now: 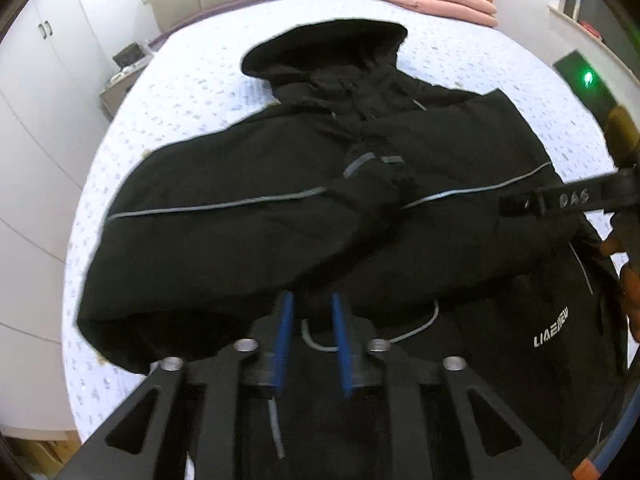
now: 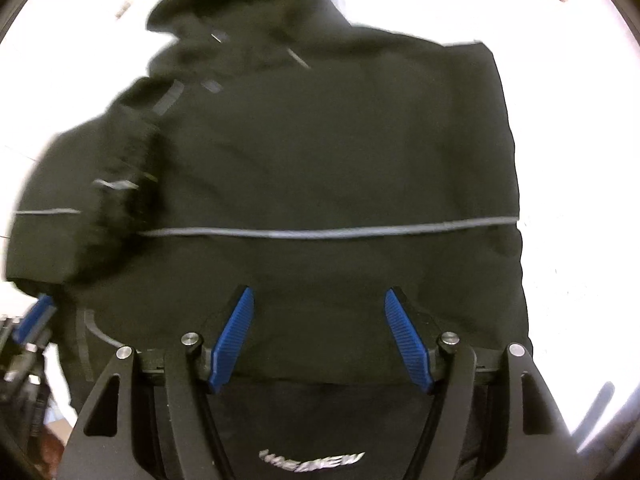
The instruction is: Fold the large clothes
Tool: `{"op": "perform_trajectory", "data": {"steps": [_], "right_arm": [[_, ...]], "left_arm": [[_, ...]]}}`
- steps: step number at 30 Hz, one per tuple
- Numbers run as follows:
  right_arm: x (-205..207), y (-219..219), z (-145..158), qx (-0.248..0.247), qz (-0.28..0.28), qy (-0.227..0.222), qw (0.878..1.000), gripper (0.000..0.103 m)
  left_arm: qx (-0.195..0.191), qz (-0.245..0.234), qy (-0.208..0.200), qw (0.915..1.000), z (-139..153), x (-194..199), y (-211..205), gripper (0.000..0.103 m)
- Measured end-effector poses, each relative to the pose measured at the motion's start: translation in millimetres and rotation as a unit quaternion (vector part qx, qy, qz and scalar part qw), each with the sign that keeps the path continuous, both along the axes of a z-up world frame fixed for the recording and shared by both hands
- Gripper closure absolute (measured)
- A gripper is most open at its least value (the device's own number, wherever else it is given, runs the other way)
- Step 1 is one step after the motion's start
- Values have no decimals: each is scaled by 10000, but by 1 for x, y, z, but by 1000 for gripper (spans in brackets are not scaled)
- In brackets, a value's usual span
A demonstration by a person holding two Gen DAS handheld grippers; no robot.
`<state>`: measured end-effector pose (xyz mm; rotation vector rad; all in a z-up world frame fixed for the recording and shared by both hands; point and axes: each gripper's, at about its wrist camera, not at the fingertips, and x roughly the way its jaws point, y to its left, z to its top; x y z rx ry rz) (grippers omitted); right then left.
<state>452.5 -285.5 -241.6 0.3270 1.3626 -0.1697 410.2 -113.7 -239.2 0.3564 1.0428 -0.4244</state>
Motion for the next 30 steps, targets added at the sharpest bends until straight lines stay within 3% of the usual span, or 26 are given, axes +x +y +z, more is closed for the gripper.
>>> {"op": "perform_trajectory", "data": {"steps": [6,14,16,17,19,22,27,30], "right_arm": [[24,25,25,962,217,-577,9934,30],[80,65,-14,1592,276,-503,9856,31],[82,65,-24,1855,199,-444,9814,49],[82,65,-25,1909,185,-434,9805,50],[79,71,-14,1724,290,-542,9831,62],[73,75,9,1504,462,-763,9846,72],[49,56,64,982,481,-1215,9866,74],[30,26,84,604,229,-1278,9897,74]], "left_arm": [[-97,505,-127,9986,35,13,39,69],[17,1239,-231,9920,39,46,81,69],[-18,1340,-177,9908,39,51,88,69],[-9,1389,-184,9901,40,52,92,69],[26,1444,-237,9892,41,59,94,69],[-57,1524,-257,9880,40,73,89,69],[-379,1517,-219,9875,49,90,84,69],[-591,1299,17,9898,40,98,68,69]]}}
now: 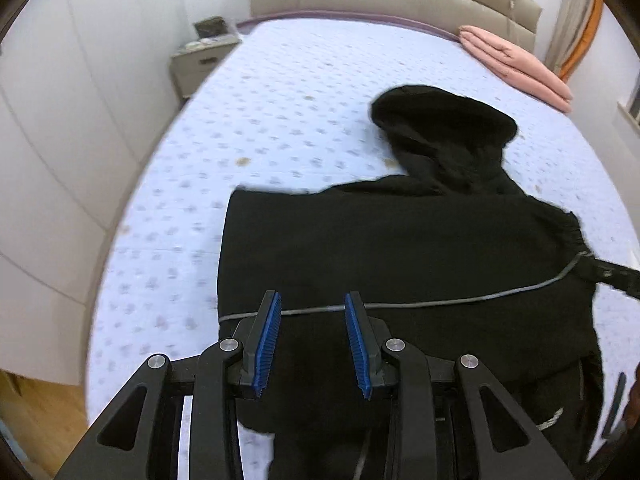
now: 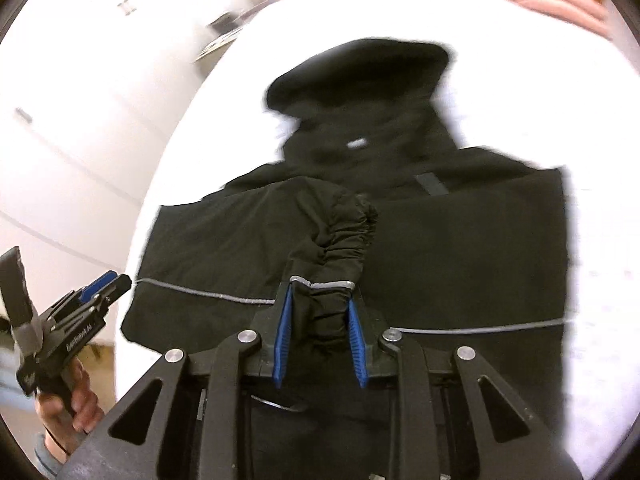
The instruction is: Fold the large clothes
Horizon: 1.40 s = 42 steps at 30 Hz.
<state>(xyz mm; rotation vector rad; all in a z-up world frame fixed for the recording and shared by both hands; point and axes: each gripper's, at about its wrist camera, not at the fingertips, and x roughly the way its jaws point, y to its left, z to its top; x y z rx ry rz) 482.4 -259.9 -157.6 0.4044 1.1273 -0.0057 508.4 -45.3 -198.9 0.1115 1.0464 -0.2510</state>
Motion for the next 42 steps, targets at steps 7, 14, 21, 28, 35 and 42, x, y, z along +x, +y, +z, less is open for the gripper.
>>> {"op": "perform_trajectory", "data": {"steps": [7,14,21,28,35,42], "right_arm": [[-48,-93,-24,-815,-940,590,9905,74],[-42,-99,-109,-993,-1031,1283,9814,67],[-35,-88,-72,-1130,-993,1269,9804,53],[16,-70,-42,-923,-705,565,9916,45],[42,-79,-113,-605,-708,1130,9892,49],[5,-65,-62,-510,-314,883,9943,47]], "left_arm": [[60,-721,536,9959,-62,12,-54,68],[485,-887,351,9943,-83,14,-68,68],[189,-864,326,9955,-52,18,-54,67],[-308,-130,333,9989,-43,44,-39,32],[386,33,513,9979,-91,61,-58,26],[133,1,452,9989,-43,20,-47,26]]}}
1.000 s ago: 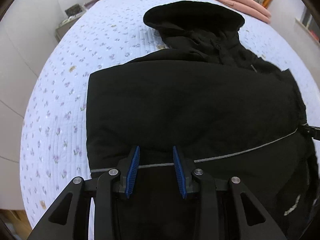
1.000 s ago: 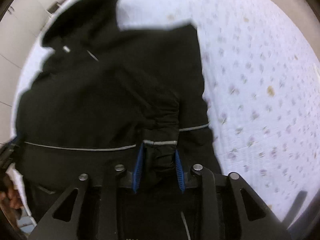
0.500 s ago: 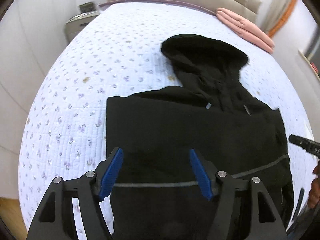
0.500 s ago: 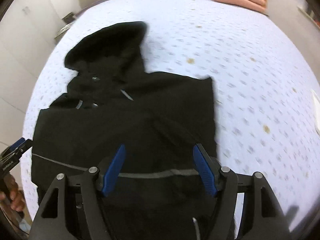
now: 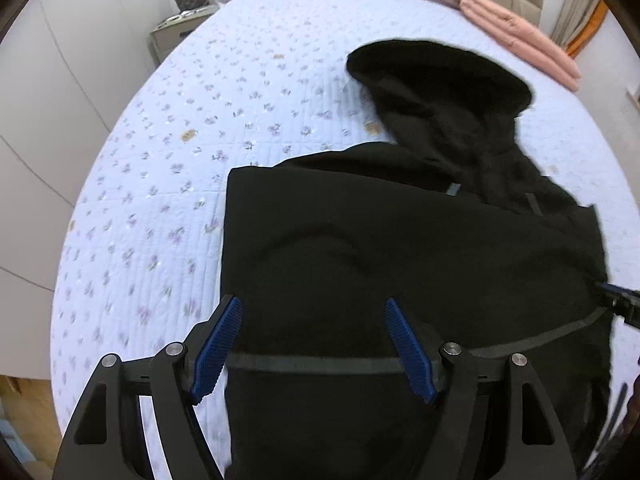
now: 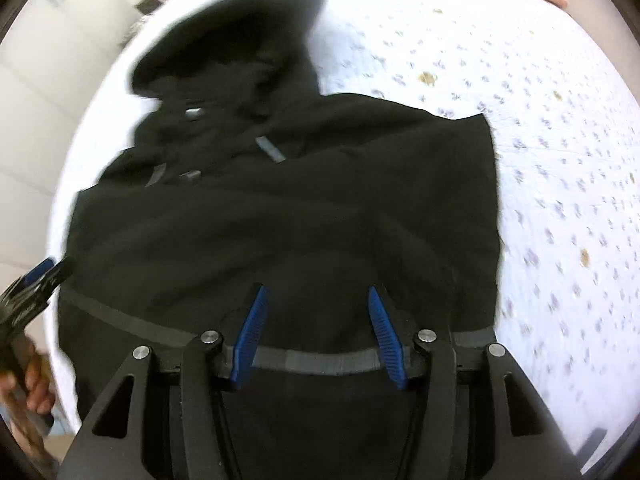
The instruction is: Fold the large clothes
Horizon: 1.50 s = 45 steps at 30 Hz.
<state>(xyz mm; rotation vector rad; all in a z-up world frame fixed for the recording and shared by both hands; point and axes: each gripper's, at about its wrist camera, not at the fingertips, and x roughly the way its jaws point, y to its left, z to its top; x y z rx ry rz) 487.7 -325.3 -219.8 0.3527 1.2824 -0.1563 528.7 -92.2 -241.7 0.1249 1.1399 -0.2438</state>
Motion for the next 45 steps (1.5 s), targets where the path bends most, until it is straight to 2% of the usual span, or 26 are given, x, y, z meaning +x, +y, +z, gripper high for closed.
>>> {"op": "perform_trajectory", "data": {"steps": [3,6,8,9,11,20,27,31,35,38,41,45], "right_arm": [[-39,9,13,-300,255,23,9992,47],[-63,6,-10,-416,393,370,9977,50],[-67,6,-30,-386,386,774,9955,48],[-69,5,-38,-294,385,852,9952,47],[-68,2,-39,-213,380,787,9959,46],[-66,4,-37,-252,574,826,9946,44],[-61,16,-50,-253,718,805,9938,43],[-65,11,-41,-100,670,819,9943,43],[-63,0,-6,-37,630,495,9968,43],[-41,-14,20,-117,575,73,9983,43],[4,-33,34,-310,475,-352,9978,43],[73,-52,51,-309,385,-952,9942,42]], "left_arm": [[193,60,8,9998,3,-26,-1,26],[644,162,333,9972,-28,-36,-9,26],[851,299,215,9957,-44,-40,-12,23],[1056,338,64,9938,-50,-42,-16,19],[1239,392,-10,9915,-52,-41,-21,18],[1160,490,48,9920,-47,-42,-18,18],[1177,457,8,9920,-50,-44,-18,18],[1005,431,25,9940,-32,-44,-17,18],[612,418,-182,9971,6,-36,-8,18],[280,441,-291,9982,30,-9,-7,18],[247,418,-544,9973,47,41,-19,18],[145,177,-867,9960,56,106,-48,18]]}}
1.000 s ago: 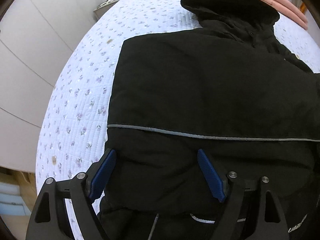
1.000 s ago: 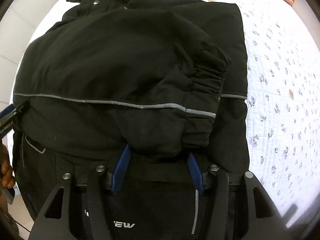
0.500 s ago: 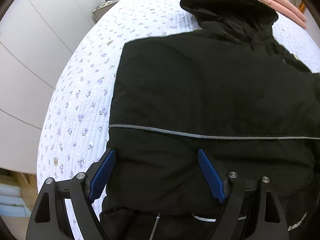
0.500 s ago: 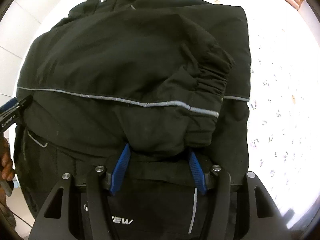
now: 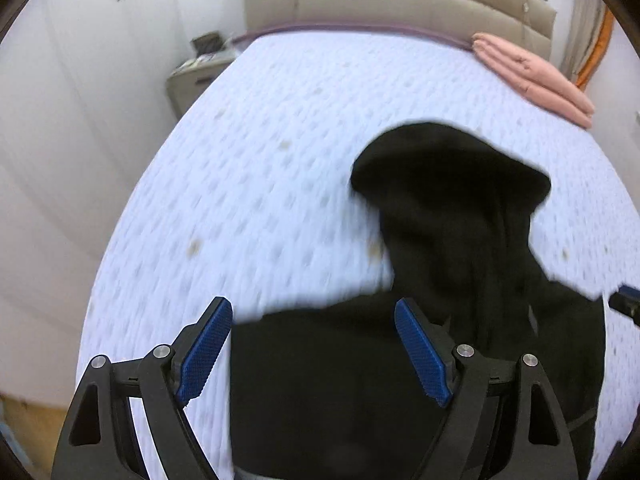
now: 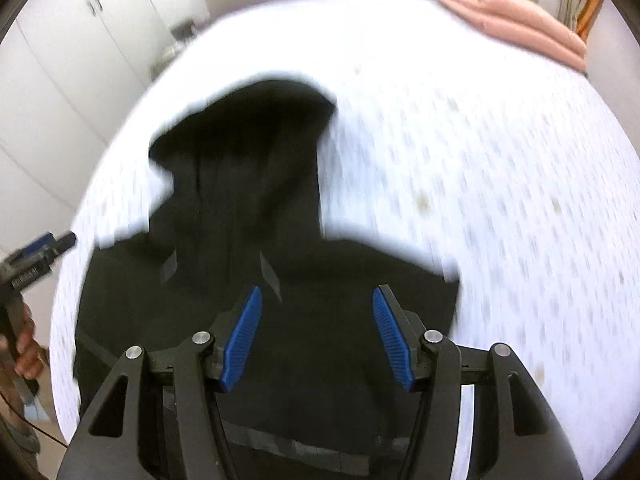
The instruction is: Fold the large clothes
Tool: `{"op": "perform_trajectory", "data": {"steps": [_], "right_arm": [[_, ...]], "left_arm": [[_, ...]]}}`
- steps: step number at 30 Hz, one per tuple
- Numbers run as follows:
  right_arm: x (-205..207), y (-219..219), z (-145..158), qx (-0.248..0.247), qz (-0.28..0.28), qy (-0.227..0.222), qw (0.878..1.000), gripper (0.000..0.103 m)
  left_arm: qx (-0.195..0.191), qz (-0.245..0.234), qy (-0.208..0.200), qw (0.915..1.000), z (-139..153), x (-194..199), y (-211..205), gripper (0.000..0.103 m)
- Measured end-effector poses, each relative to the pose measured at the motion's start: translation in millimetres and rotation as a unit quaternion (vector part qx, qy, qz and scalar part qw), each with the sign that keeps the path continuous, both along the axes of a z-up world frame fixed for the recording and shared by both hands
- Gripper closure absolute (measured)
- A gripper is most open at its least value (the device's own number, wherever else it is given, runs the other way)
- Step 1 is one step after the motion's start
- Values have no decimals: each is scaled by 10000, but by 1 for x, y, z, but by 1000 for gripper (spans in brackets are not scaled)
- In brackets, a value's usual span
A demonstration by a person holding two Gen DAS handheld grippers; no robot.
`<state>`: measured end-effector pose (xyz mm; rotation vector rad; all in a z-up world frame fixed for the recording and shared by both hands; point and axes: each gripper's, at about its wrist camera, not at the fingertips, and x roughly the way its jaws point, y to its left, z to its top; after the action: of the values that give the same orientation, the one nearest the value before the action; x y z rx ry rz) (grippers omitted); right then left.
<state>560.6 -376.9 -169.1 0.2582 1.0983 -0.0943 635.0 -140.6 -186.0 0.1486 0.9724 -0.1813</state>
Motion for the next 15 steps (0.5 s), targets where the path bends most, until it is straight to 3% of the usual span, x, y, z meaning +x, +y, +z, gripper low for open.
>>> {"op": "perform_trajectory", "data": {"steps": [5,8,12,14,15], "right_arm": [[87,-14,-2,-207,-13,-350,9992,42],[121,-21,-16,-107,-13,-264,9996,42],[159,-25,-53,-272,2,44,9996,42],[171,-28,-69,-237,-27,119,9996,57],[174,-29,-75,-220,-45,100,9997,74]], "left_arm": [[-43,-414,-117,9991,-7,72,-41,18],[-12,-553,100,9984,-27,108,-58,18],[139,-397,379,9984,-61,143,-67,18],[255,-155,367,9989,-74,150,-66,23],[395,-31,267,9989,-77,152,-67,46]]}}
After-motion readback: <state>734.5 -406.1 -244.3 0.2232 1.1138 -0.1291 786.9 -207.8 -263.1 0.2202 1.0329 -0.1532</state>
